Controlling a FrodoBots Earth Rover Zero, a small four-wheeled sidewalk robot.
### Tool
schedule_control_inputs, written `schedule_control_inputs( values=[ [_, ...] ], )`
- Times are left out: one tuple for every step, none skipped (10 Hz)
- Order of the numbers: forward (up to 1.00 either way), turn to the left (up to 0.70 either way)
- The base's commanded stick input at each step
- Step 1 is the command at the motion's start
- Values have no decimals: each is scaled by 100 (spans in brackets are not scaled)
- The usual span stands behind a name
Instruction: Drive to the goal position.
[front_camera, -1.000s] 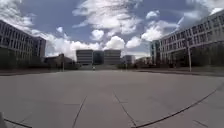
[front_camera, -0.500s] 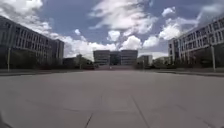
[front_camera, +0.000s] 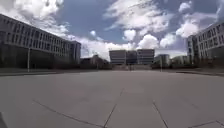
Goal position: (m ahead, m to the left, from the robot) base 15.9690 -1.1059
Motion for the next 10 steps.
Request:
schedule_control_inputs(
  values=[
    [100,-36],
    [100,-38],
    [100,-38],
    [100,-38],
    [100,-38],
    [100,-38],
    [100,-38],
    [100,-38],
    [100,-38],
    [100,-38]
  ],
)
